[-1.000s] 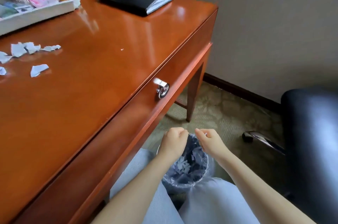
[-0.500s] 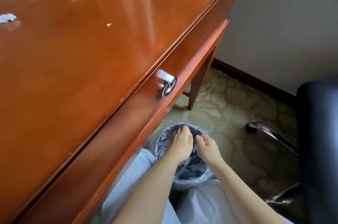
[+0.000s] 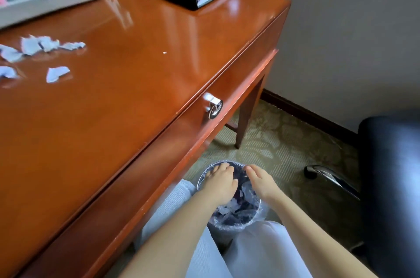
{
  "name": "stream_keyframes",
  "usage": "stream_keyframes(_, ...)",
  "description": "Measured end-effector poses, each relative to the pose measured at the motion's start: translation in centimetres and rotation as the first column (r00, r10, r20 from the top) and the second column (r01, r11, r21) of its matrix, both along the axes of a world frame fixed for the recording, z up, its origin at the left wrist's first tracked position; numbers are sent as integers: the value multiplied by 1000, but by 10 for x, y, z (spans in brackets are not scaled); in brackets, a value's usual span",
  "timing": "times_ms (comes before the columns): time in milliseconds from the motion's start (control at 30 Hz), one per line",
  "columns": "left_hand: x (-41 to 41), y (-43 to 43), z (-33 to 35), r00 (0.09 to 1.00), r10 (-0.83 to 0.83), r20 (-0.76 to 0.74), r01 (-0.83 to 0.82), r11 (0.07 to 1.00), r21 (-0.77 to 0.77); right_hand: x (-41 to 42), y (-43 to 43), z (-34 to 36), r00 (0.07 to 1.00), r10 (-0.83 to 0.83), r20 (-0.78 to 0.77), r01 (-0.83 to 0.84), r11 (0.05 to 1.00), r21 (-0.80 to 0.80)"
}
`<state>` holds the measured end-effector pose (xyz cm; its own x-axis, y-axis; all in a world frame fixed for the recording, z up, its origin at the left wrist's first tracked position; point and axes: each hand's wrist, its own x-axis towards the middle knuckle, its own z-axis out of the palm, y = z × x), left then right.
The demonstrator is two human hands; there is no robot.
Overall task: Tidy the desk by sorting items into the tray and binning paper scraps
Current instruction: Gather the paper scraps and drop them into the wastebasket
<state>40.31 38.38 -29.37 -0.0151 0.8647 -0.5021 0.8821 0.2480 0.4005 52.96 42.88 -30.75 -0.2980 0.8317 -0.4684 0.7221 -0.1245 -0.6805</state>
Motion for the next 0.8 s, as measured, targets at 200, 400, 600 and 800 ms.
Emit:
stream_keyframes(200,-20,-37,78,995,-81,-60,86,993,79,12,2,65,983,154,105,-171,968,185)
stream_keyframes(400,-27,-89,164,987,-127,-98,148,957,250,-3,-25,146,947,304,101,-319,857,406)
stream_keyframes(600,-40,-136,228,987,-106,-125,149,896,419,-35,-59,220,907,420,28,-329,665,670)
stream_keyframes(800,-76,-175,270,985,29,-167,70,829,555,-85,-87,266,816,578,20,-369,494,787)
